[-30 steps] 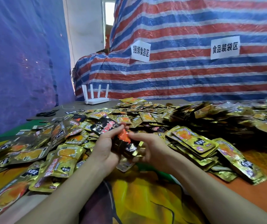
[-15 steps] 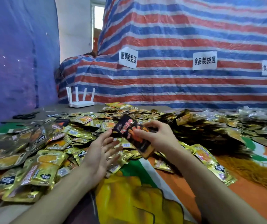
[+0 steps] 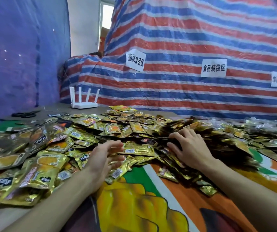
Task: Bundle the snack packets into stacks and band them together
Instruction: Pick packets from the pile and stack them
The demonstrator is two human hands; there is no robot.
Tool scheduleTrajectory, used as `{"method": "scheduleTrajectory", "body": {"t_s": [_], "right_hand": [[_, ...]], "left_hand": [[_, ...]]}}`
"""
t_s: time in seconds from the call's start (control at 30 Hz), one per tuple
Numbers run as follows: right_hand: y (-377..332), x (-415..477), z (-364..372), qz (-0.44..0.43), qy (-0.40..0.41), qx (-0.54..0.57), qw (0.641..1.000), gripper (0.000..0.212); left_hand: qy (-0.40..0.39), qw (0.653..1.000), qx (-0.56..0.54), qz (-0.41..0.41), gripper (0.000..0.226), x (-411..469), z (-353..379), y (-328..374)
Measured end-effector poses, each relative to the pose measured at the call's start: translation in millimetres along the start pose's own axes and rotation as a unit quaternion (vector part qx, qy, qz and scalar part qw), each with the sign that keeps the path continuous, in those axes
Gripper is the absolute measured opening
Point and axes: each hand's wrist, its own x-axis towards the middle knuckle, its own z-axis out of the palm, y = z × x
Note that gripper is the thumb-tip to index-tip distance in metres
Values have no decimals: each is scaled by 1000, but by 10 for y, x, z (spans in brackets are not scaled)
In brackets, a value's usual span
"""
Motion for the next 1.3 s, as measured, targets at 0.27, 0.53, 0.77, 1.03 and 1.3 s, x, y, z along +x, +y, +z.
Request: {"method": "scheduleTrajectory", "body": {"t_s": [0.27,0.53,0.77,1.03,1.3], "right_hand": [[-88,61,-110,47,-93,67,992,36],[-704,262,-228,0,8,221,975,42],[-1278,532,196,-74,-352,150,921,89],[-1367,496,421,-44,-272,107,955,66],[-1372,355,405,-53,-128,131,982,32]], "left_hand": [[53,992,96,61,14,8,-24,36],[206,856,410,238,19,11,-203,155],[47,641,765,-40,61,-44,-439,515],[90,581,792,-166,66,-44,-775,544],[135,549,821,-86,73,-23,-532,339]]}}
